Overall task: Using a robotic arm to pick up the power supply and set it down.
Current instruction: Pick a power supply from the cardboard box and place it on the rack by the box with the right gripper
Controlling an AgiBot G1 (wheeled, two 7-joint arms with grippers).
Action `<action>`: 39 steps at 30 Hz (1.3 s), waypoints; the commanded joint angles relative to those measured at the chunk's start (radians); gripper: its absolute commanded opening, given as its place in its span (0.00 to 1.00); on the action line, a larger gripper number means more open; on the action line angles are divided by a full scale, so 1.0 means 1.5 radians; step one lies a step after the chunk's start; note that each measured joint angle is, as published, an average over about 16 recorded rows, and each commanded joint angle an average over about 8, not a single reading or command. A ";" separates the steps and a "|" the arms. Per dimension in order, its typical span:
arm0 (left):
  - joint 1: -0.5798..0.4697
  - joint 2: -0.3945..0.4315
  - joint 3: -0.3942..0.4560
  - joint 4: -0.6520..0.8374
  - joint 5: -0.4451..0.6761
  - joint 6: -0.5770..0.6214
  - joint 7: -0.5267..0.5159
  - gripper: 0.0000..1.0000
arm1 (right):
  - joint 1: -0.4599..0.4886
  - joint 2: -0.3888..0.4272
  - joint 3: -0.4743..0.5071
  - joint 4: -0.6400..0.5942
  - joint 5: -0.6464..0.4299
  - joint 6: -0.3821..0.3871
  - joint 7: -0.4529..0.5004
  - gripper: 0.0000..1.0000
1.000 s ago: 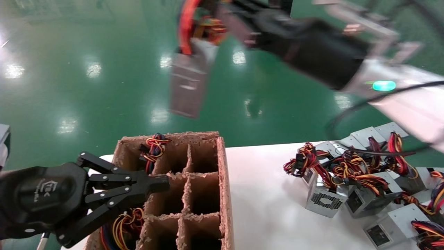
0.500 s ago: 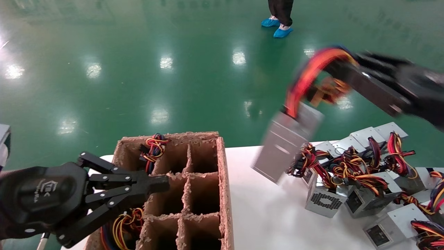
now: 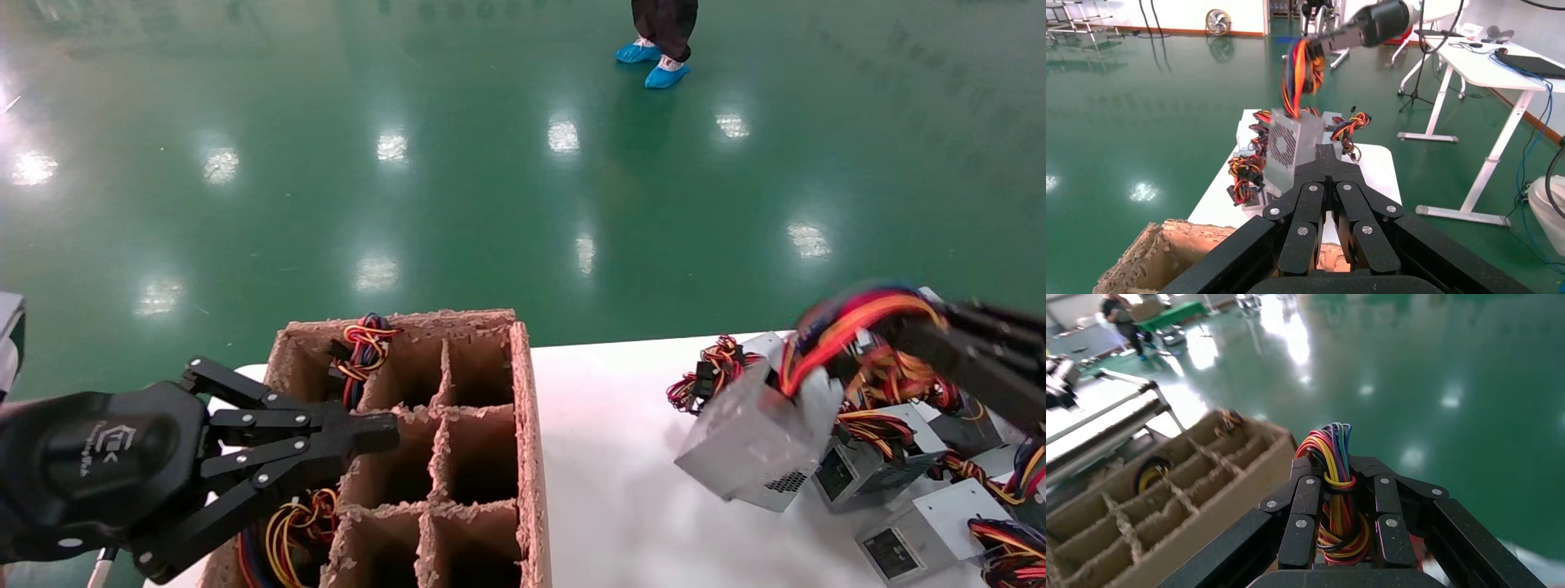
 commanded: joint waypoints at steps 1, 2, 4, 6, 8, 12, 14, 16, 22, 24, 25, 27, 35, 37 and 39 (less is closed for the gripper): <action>0.000 0.000 0.000 0.000 0.000 0.000 0.000 0.00 | -0.028 0.020 -0.014 0.007 0.029 0.007 -0.020 0.00; 0.000 0.000 0.000 0.000 0.000 0.000 0.000 0.00 | -0.040 0.027 -0.023 0.011 0.043 0.009 -0.031 0.00; 0.000 0.000 0.000 0.000 0.000 0.000 0.000 0.00 | -0.065 0.039 -0.044 0.016 0.070 0.016 -0.052 0.00; 0.000 0.000 0.000 0.000 0.000 0.000 0.000 0.00 | -0.087 0.049 -0.066 0.022 0.097 0.023 -0.073 0.00; 0.000 0.000 0.000 0.000 0.000 0.000 0.000 0.00 | -0.108 0.057 -0.088 0.027 0.122 0.032 -0.094 0.00; 0.000 0.000 0.000 0.000 0.000 0.000 0.000 0.00 | -0.141 0.066 -0.124 0.034 0.170 0.049 -0.133 0.00; 0.000 0.000 0.000 0.000 0.000 0.000 0.000 0.00 | -0.153 0.071 -0.139 0.036 0.193 0.056 -0.152 0.00; 0.000 0.000 0.000 0.000 0.000 0.000 0.000 0.00 | -0.163 0.078 -0.152 0.038 0.213 0.063 -0.170 0.00; 0.000 0.000 0.000 0.000 0.000 0.000 0.000 0.00 | -0.182 0.103 -0.181 0.054 0.252 0.107 -0.216 0.00; 0.000 0.000 0.000 0.000 0.000 0.000 0.000 0.00 | -0.183 0.108 -0.186 0.059 0.264 0.123 -0.228 0.00; 0.000 0.000 0.000 0.000 0.000 0.000 0.000 0.00 | -0.183 0.109 -0.188 0.061 0.270 0.130 -0.232 0.00; 0.000 0.000 0.000 0.000 0.000 0.000 0.000 0.00 | -0.182 0.107 -0.189 0.064 0.283 0.141 -0.242 0.00; 0.000 0.000 0.000 0.000 0.000 0.000 0.000 0.00 | -0.172 0.068 -0.184 0.067 0.319 0.198 -0.275 0.00; 0.000 0.000 0.000 0.000 0.000 0.000 0.000 0.00 | -0.168 0.056 -0.181 0.067 0.320 0.220 -0.281 0.00; 0.000 0.000 0.000 0.000 0.000 0.000 0.000 0.00 | -0.164 0.044 -0.176 0.069 0.318 0.241 -0.284 0.00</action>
